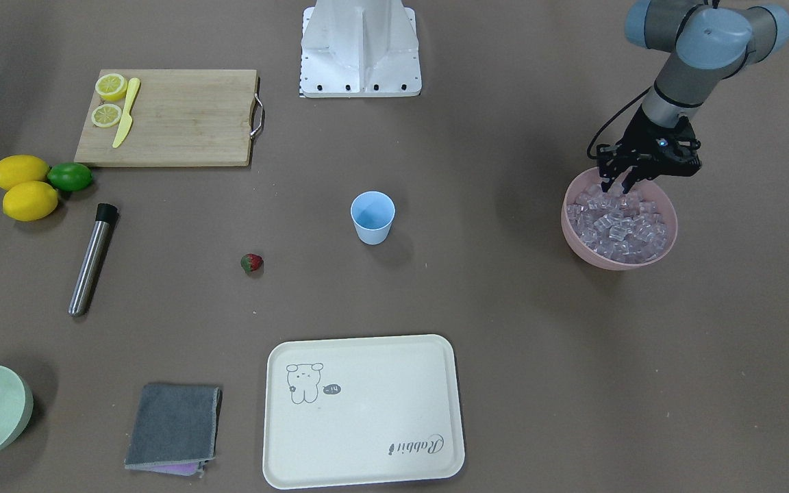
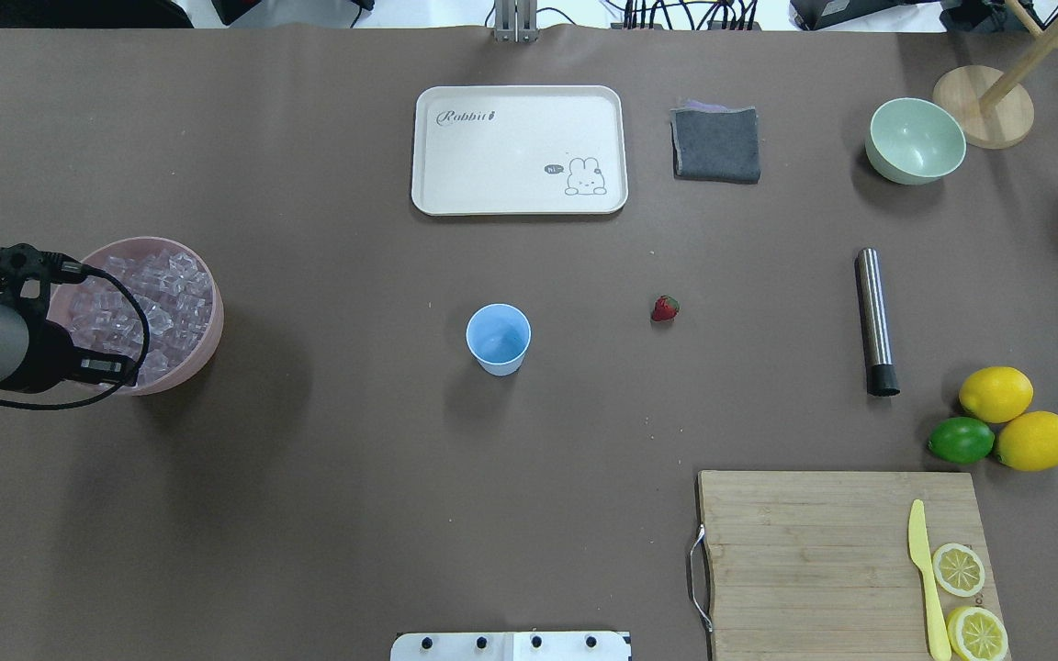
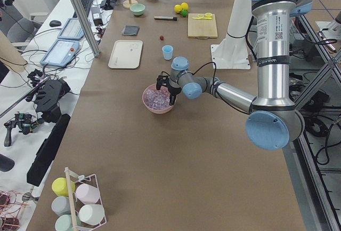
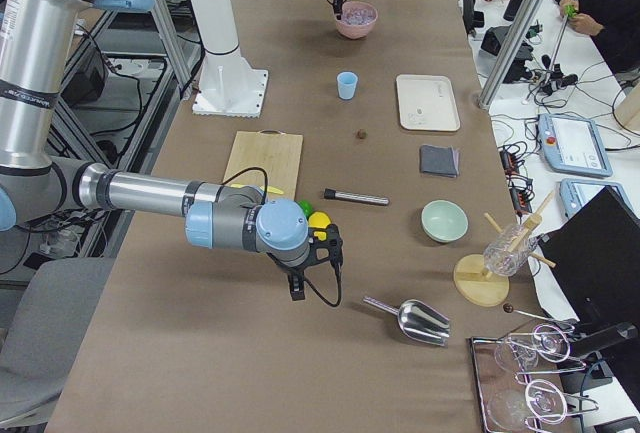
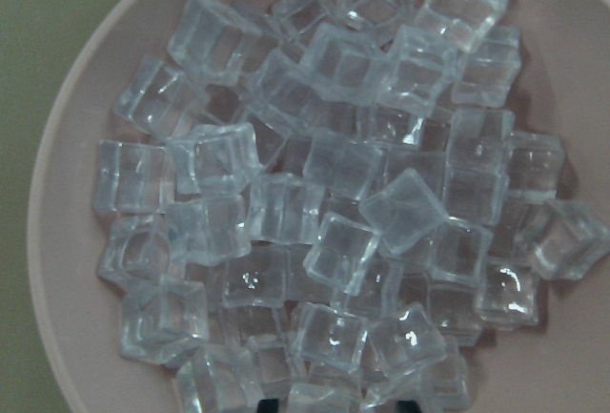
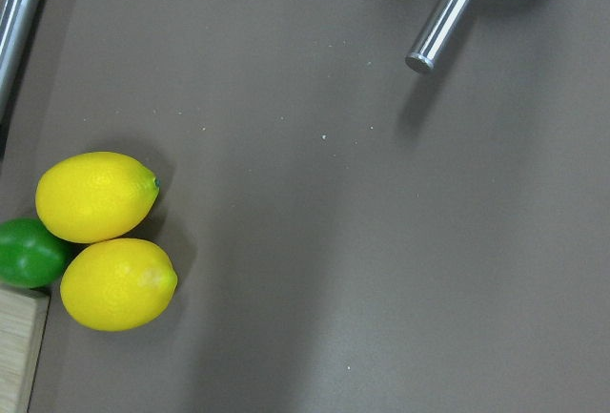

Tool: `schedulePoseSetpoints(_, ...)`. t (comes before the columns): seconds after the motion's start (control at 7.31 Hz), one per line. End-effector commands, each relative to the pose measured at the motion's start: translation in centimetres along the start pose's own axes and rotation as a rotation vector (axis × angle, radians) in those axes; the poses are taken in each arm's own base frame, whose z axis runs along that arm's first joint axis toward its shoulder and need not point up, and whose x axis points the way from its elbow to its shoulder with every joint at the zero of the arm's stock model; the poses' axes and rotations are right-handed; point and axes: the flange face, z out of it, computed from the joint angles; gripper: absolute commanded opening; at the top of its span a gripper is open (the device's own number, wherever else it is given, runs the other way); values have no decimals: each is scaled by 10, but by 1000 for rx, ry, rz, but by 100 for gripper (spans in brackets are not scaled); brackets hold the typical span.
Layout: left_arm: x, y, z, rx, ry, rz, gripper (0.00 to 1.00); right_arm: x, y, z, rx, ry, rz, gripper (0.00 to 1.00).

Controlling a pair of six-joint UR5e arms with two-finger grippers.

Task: Mash ice and strawberries in cup
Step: 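Lower the left gripper into the pink bowl and grasp an ice cube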

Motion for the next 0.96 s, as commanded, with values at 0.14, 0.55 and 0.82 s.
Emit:
schedulePoseSetpoints(0.14, 6, -5, -12, -6, -12, -12, 0, 1, 5, 2, -4, -8, 8, 100)
schedulePoseSetpoints(0.55, 9, -13, -38, -1, 9, -7, 0, 1, 7, 3, -5, -13, 10, 100)
schedulePoseSetpoints(0.82, 44, -52, -64, -3, 82, -27, 0, 0, 4, 2, -3, -13, 7, 100)
